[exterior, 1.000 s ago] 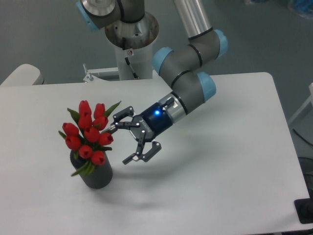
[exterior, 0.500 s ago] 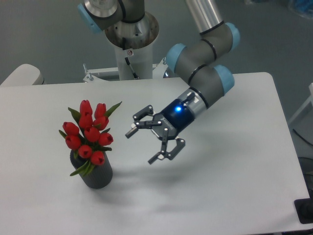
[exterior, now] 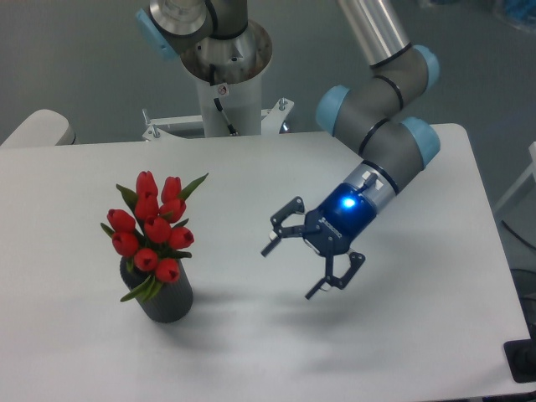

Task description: Insert the flowers into the vase

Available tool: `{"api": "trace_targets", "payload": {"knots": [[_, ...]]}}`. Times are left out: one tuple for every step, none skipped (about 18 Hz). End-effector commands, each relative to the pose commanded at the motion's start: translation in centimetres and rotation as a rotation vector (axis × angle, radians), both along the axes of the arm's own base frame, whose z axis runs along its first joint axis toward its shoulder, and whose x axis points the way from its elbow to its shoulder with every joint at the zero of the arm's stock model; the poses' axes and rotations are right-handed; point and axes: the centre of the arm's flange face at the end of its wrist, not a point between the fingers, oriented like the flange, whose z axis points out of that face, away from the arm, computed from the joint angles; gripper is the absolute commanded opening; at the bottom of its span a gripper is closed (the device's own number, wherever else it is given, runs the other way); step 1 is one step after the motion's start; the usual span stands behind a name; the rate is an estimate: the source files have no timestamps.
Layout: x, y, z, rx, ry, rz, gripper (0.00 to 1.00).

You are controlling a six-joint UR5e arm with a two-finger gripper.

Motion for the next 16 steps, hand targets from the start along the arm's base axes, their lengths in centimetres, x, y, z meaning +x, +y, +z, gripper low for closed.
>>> {"api": "trace_targets", "payload": {"knots": [[-0.2, 0.0, -0.3, -0.045, 0.024, 0.003, 1.0], [-0.4, -0.1, -0.5, -0.08, 0.048, 0.004, 1.0], [-0.8, -0.2, -0.6, -0.109, 0.07, 0.008, 1.0], [-1.4, -0.3, -0.4, -0.137, 0.096, 0.014, 1.0], [-1.7, -0.3, -0.4, -0.167, 0.114, 0.019, 1.0], [-2.1, -0.4, -0.3, -0.205, 0.137, 0.026, 1.0], [-2.1, -0.5, -0.5, -0.249, 0.157, 0.03, 1.0], [-1.9, -0.1, -0.7, -0.295, 0.187, 0.023, 1.0], [-2.1, 0.3, -0.5, -0.341, 0.22, 0.025, 1.0], [-2.7, 0.5, -0.2, -0.384, 0.255, 0.031, 1.0], [-2.6, 1.7, -0.2, -0.431, 0.29, 0.019, 1.0], [-2.7, 2.4, -0.4, -0.466, 0.315, 0.011, 1.0], [-2.6, 3.1, -0.5, -0.507, 0.347, 0.003, 1.0], [-2.5, 3.7, -0.6, -0.557, 0.382, -0.005, 1.0], [-2.5, 4.3, -0.5, -0.59, 0.409, -0.012, 1.0], [-2.4, 4.7, -0.7, -0.617, 0.418, -0.02, 1.0]]}}
